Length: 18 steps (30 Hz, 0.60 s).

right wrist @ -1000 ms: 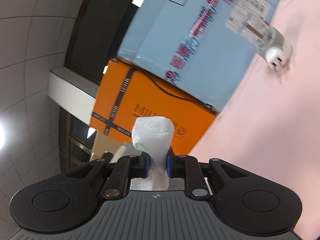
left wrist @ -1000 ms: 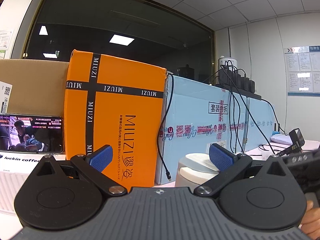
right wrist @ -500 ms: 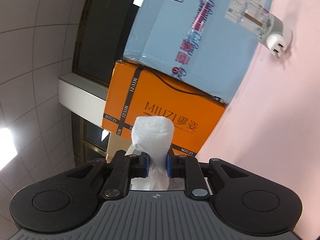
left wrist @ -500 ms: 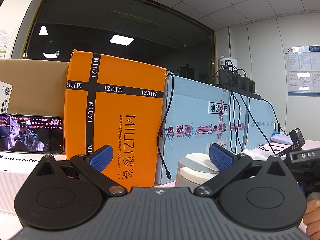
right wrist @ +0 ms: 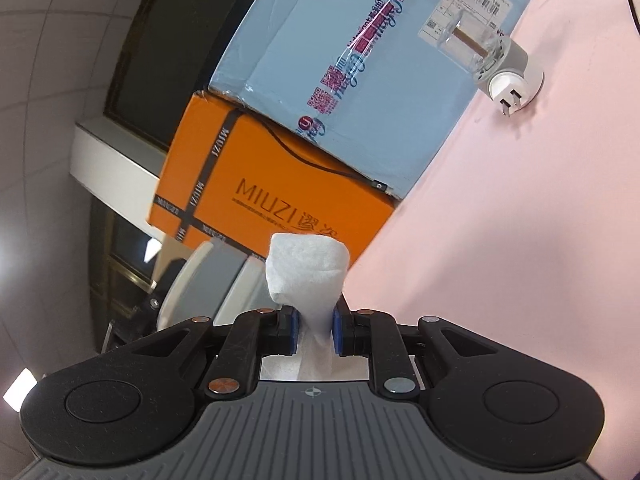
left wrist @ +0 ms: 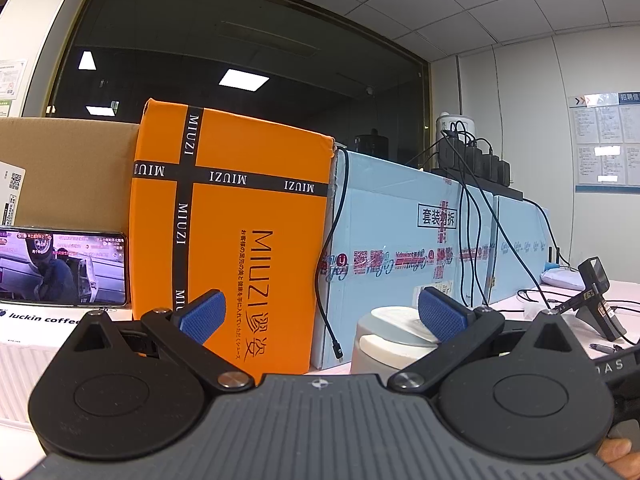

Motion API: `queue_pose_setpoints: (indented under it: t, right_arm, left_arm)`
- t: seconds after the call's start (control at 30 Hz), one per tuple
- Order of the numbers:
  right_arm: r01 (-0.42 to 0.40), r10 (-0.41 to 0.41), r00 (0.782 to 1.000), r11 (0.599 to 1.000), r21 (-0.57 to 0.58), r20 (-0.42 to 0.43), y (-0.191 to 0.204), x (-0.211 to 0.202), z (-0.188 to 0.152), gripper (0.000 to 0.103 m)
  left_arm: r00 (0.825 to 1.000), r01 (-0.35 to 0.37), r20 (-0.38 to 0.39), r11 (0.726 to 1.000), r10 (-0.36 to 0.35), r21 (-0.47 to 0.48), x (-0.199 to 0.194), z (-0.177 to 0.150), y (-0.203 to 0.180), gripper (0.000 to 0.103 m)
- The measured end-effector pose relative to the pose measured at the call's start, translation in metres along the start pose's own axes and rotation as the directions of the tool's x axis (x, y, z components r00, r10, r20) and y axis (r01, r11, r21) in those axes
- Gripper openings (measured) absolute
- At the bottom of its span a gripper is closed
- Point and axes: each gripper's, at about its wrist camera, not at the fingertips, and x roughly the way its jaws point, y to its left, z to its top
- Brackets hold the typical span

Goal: Clean container
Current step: 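Rub the tissue around the grey mug body with the right tool, then release the tissue beside the mug and pull the right tool back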

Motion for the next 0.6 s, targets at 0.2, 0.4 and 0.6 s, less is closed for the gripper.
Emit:
queue_pose_setpoints:
  t: [0.2, 0.4, 0.6]
  right_arm:
    - [-0.001, 0.000, 1.000, 0.999, -0.053, -0.020, 0.005, -0.014, -0.009, 0.016]
    - [-0.023, 0.004, 0.996, 0.975, -0.222, -0.087, 0.031, -0.027, -0.015, 0.016]
    - [-0.058, -0.061, 0.966, 0.894, -0.445, -0.250, 0.059, -0.025, -0.031, 0.018]
  left_arm:
    - [1.000, -0.003, 0.004, 1.000, 0.003, 0.020, -0.002, 0.001, -0.001, 0.103]
    - [0.999, -0.031, 0.031, 0.999, 0.030, 0.020, -0.003, -0.001, -0.004, 0.103]
    - [0.992, -0.052, 0.114, 0.998, 0.046, 0.047, -0.010, -0.004, -0.017, 0.103]
